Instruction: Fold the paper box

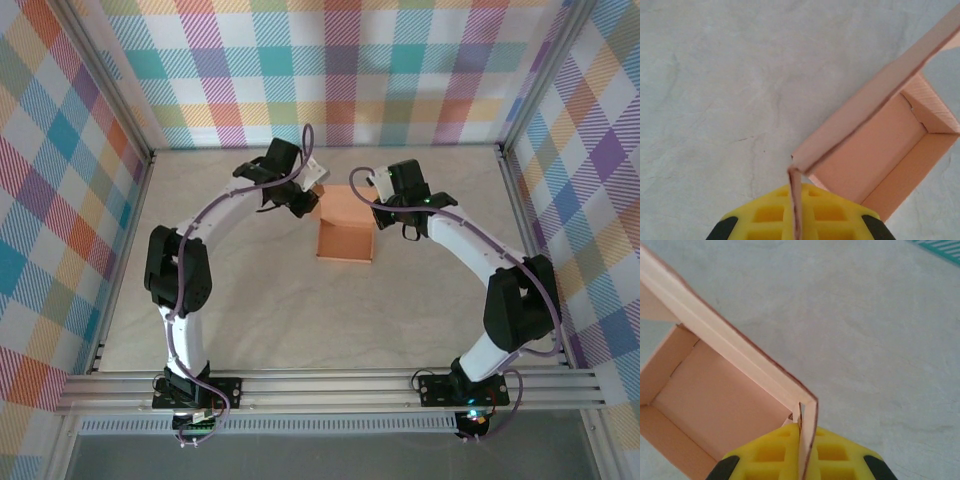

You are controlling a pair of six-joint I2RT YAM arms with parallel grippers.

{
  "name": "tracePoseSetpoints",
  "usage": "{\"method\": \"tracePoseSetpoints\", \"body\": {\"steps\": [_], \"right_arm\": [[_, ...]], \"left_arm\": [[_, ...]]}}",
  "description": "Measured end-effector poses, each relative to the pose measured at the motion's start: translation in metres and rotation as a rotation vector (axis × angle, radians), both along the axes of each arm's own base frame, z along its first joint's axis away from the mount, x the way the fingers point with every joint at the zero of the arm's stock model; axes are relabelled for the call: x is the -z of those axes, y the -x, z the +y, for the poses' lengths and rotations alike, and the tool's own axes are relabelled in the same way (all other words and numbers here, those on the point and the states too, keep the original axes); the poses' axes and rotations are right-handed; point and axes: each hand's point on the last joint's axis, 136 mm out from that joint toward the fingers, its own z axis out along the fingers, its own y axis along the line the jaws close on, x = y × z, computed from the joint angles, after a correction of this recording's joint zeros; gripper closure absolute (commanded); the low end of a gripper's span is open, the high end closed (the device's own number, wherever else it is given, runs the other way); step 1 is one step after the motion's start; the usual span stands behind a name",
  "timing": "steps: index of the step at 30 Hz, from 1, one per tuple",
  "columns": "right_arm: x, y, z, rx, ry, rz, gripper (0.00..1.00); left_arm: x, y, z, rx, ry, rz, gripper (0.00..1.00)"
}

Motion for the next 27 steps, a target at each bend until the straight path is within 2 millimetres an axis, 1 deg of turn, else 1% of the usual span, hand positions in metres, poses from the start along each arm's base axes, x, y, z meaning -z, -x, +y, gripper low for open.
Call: {"method": "tracePoseSetpoints", "body": {"steps": [4,10,15,17,22,25,27], "right_arm": [[-0.004,-0.005,-0.001,0.093,-0.049,-0.026,1.00],[0.000,-0.009,-0.005,0.235,-0.112,-0.035,1.00],[-0.002,-0.013,-0.004,0.327,-0.150,-0.082,1.00],[-0.002,-0.014,-0.003,0.347,-0.160,-0.100,1.00],[0.004,-0.013,-0.004,0.393,-0.174,-0.122,1.00],[0.006,-0.013,-0.006,0.421,-0.190,-0.131,1.00],[0.007,-0.014,-0.007,0.442,-0.203,-0.139,1.00]], "left_arm": [[-0.003,0.000,-0.004,-0.074,0.015,-0.048,1.00],[0.003,-0.003,-0.015,-0.186,0.049,-0.087,1.00],[-0.007,-0.012,-0.020,-0.285,0.093,-0.125,1.00],[-0.007,-0.015,-0.020,-0.320,0.101,-0.133,1.00],[-0.002,-0.022,-0.025,-0.372,0.119,-0.141,1.00],[0.003,-0.021,-0.028,-0.392,0.137,-0.150,1.00],[0.010,-0.020,-0.029,-0.402,0.148,-0.154,1.00]]}}
